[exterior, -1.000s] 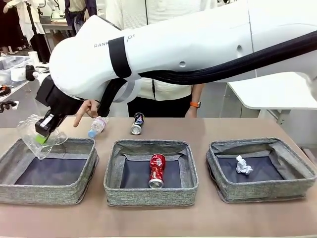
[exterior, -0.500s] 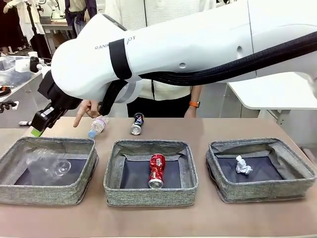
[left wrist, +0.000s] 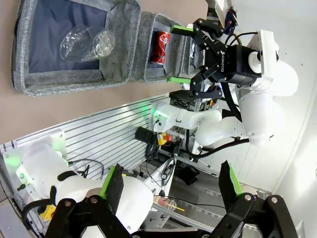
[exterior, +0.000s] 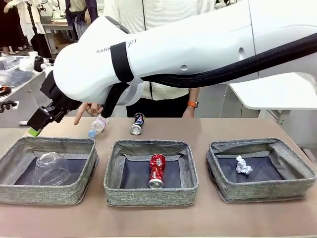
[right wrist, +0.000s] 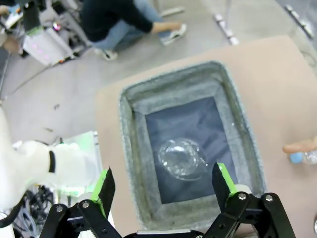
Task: Sort the waste into the appropriate baskets.
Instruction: Place the picked waste into the Fabric basket indicated by the person.
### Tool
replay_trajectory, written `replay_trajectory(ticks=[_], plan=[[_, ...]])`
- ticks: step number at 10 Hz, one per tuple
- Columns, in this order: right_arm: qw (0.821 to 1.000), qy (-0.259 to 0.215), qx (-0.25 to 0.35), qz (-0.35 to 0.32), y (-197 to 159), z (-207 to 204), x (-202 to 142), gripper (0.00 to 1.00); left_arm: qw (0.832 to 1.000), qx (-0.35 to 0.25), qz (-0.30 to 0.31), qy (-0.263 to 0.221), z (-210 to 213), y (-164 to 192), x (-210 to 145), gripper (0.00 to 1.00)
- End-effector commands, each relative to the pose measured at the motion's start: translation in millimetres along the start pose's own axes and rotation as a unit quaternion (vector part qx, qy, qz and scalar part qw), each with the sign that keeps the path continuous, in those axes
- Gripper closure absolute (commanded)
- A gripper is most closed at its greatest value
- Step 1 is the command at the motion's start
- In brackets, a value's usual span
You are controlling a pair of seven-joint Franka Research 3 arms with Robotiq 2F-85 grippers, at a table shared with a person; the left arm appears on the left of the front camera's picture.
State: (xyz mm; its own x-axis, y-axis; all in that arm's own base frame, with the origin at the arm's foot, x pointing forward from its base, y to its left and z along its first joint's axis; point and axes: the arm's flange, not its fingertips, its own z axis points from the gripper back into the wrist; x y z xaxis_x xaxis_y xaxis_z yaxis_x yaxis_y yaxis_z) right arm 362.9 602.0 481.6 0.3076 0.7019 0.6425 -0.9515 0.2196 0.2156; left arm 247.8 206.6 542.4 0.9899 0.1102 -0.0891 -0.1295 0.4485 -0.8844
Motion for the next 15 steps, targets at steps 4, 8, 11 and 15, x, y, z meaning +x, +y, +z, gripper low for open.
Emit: replay_trajectory(ticks=[4,8,11,15], plan=[[0.991,0.030,0.044,-0.119,6.0,91.7,-15.8,0.00,0.997,-0.037,-0.050,0.037,-14.8,-20.7,-8.4,0.00],[0.942,-0.038,0.187,-0.277,-49.9,210.6,-136.2,0.00,0.970,-0.093,-0.105,0.198,-97.2,-35.7,-10.7,0.00],[0.895,-0.134,0.061,-0.422,-80.6,217.8,-218.9,0.00,0.964,-0.070,-0.109,0.233,-144.1,-37.4,-23.9,0.00],[0.915,-0.107,0.165,-0.353,-90.5,239.2,-197.5,0.00,0.960,-0.106,-0.113,0.234,-144.9,-39.6,-12.0,0.00]])
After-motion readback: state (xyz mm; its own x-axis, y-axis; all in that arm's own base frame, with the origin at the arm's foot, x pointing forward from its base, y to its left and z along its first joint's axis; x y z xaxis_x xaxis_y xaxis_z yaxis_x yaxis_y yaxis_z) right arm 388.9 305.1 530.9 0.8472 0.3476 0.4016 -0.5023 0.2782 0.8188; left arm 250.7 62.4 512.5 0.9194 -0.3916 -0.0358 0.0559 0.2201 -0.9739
